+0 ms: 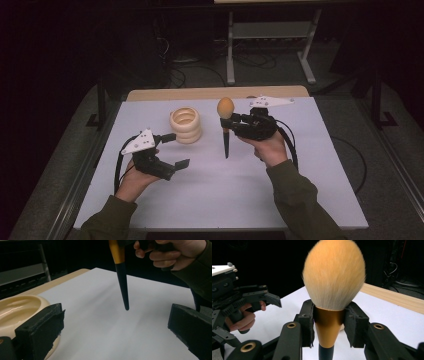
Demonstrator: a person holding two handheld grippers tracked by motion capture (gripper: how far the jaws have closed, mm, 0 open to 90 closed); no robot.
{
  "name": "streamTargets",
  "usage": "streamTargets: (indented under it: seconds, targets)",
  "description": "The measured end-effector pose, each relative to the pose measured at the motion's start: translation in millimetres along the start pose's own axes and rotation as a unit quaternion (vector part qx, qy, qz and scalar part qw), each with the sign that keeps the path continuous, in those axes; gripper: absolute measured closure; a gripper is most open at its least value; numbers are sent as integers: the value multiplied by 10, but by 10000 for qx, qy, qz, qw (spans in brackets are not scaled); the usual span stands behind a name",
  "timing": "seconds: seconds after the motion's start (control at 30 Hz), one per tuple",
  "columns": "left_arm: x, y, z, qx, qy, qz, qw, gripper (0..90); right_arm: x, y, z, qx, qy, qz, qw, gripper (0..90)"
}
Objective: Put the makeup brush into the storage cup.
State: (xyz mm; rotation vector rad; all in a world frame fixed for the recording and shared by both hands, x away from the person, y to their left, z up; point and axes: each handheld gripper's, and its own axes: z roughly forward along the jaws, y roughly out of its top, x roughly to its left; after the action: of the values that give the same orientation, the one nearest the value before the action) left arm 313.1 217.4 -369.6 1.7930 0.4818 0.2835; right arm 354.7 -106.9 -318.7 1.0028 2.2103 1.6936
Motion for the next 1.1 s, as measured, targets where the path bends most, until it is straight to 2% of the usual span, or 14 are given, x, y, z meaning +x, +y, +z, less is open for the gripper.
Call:
streamTargets:
  seconds: [0.17,0.3,0.6,0.63,0.7,0.77,0.87,1.1]
  targets:
    - [3,51,99,37,-50,40,10000,3,58,-5,41,-2,106,-58,9999,613]
    - [1,76,162,50,-95,74,9999,40,105,-4,66,10,163,-79,9998,613]
    - [-3,77,314,104,-139,-50,9998,77,184,-5,105,33,337,-83,9994,613]
    - [3,78,327,112,-176,-11,9998,79,194,-5,109,37,345,-66,9994,613]
    - [-7,86,349,125,-162,6,9998,142,205,-4,116,42,358,-99,9993,612]
    - [-17,96,374,120,-181,-44,9998,143,220,-6,124,42,364,-96,9993,613]
    - [-19,113,405,120,-237,-9,9996,155,241,-8,140,39,397,-116,9991,613]
    - [-29,162,474,45,-381,40,9993,235,284,-17,187,40,452,-152,9989,613]
